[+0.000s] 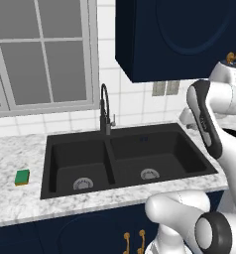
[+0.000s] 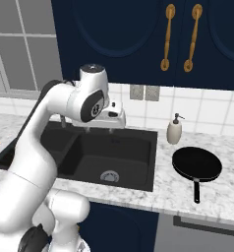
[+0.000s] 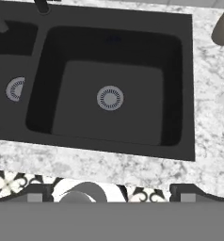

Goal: Pick the pan and sponge and place them into the sink. Then turn on the water.

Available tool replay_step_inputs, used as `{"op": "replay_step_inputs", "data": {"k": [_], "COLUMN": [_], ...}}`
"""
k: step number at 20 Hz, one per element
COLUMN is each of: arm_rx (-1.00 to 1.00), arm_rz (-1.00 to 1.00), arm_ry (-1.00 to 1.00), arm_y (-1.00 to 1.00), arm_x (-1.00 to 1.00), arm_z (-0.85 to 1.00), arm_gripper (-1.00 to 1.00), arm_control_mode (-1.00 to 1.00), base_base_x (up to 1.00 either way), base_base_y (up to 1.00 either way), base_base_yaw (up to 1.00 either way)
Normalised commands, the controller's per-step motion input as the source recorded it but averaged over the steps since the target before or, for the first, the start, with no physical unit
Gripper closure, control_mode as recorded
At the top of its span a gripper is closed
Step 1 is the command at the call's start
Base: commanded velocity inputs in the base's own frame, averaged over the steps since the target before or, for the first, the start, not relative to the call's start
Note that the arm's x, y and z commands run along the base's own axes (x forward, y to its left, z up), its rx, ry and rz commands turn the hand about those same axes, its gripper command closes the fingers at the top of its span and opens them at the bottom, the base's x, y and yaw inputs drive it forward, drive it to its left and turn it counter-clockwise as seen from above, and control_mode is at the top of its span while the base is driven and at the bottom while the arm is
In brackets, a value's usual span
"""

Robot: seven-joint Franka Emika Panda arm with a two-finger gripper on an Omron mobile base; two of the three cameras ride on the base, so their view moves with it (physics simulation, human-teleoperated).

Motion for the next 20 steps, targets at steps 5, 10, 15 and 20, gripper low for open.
{"op": "replay_step_inputs", "data": {"k": [5, 10, 15, 20], "arm_rx": [0.0, -0.06, -0.05, -0.01], "arm_rz": [0.01, -0.02, -0.1, -0.16], "arm_ry": [0.0, 0.0, 0.0, 0.03], "arm_y": [-0.98, -0.58, -0.59, -0.48], "arm_x": [-0.15, 0.0, 0.0, 0.0], "arm_z": [-0.36, -0.63, -0.4, -0.1], "arm_gripper": [-1.0, -1.0, -1.0, -1.0], "arm_control_mode": [-1.0, -1.0, -1.0, -1.0], "base_base_x": [0.0, 0.0, 0.0, 0.0], "base_base_y": [0.0, 0.0, 0.0, 0.0], "base_base_yaw": [0.0, 0.0, 0.0, 0.0]}}
